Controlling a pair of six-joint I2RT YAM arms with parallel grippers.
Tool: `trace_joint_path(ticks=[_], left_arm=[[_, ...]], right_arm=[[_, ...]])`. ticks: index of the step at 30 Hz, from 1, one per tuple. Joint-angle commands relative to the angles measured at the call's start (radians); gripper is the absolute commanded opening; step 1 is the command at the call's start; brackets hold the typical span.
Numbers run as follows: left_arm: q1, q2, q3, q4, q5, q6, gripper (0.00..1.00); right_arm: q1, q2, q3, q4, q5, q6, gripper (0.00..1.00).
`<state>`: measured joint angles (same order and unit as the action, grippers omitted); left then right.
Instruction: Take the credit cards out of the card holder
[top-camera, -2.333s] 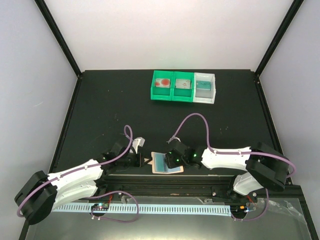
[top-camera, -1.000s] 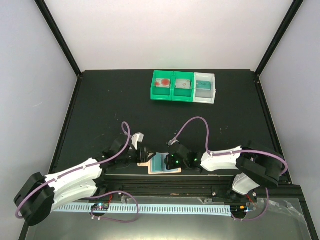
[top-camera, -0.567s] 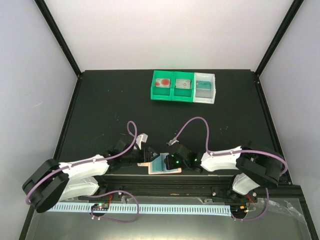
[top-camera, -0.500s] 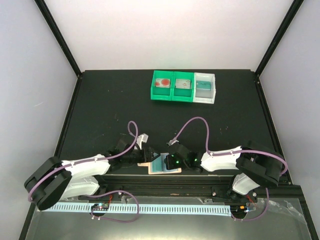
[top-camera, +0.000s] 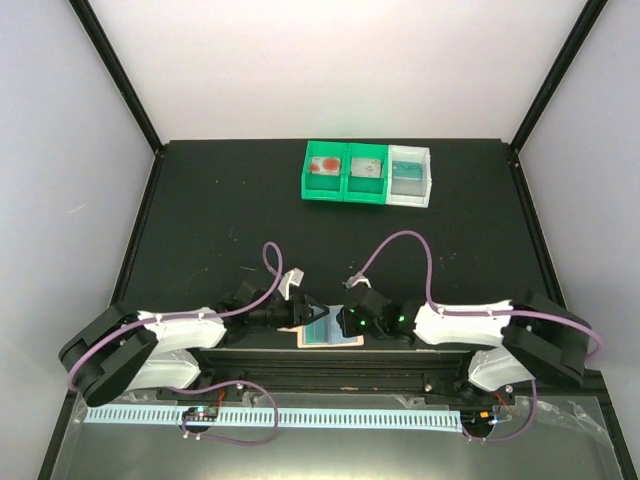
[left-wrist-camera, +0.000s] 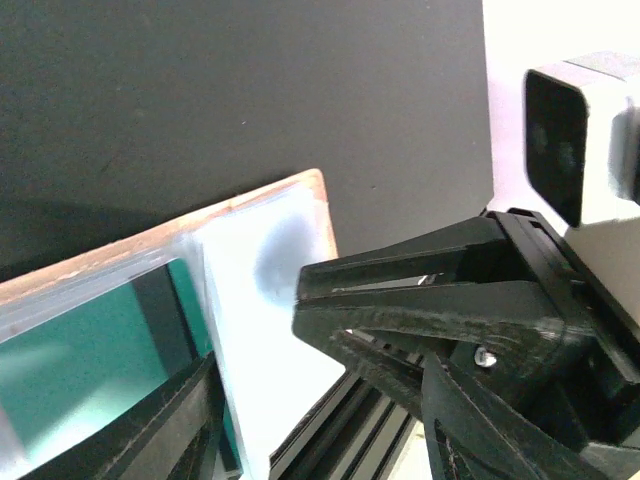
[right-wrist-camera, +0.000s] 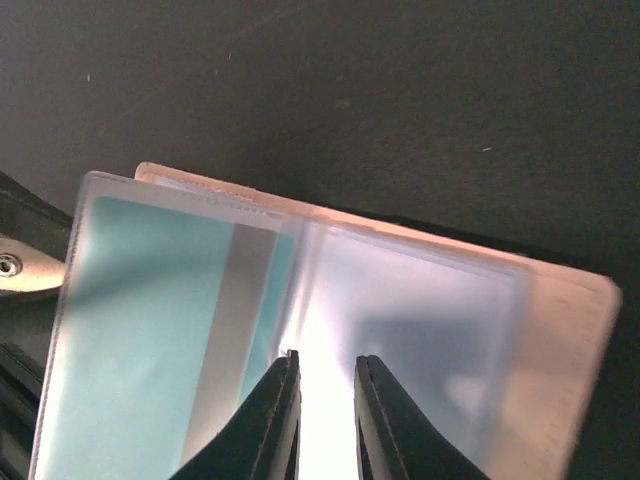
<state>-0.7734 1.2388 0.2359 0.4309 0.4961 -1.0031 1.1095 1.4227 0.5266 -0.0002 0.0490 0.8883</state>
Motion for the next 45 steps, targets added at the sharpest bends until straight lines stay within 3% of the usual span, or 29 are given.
trace_joint_path(ticks=[1,9,14,20,24,34,45], left_arm=[[-0.011,0.002,0.039,0.042,0.004,-0.009,0.56],[-0.061,0.036,0.108,0.059,0.007,-0.011,0.55],[-0.092,0.087,0.145,0.117,0.037,0.003,0.55],[-0.092,0.048,0.14,0.047,-0.034,0.067,0.55],[-0.092,0.068,0.142,0.084,0.003,0.078,0.54],[-0.087,-0.076,0.141,-0.185,-0.151,0.193,0.57],[-0.029,-0.092,0.056,-0.085,-0.024,0.133,0.56]], right_arm=[[-0.005,-0.125,0.016,-0.193,0.145,-0.008,0.19],[-0.004,-0.4,0.006,-0.4,0.307,0.009,0.22],[-0.004,-0.46,0.032,-0.472,0.32,0.019,0.23],[-0.004,-0.459,0.09,-0.509,0.305,0.013,0.23],[-0.004,-0.449,0.109,-0.496,0.277,0.013,0.24],[-0.013,-0.323,0.11,-0.367,0.183,-0.06,0.28],[-0.077,-0.154,0.147,-0.308,0.115,-0.129,0.28]])
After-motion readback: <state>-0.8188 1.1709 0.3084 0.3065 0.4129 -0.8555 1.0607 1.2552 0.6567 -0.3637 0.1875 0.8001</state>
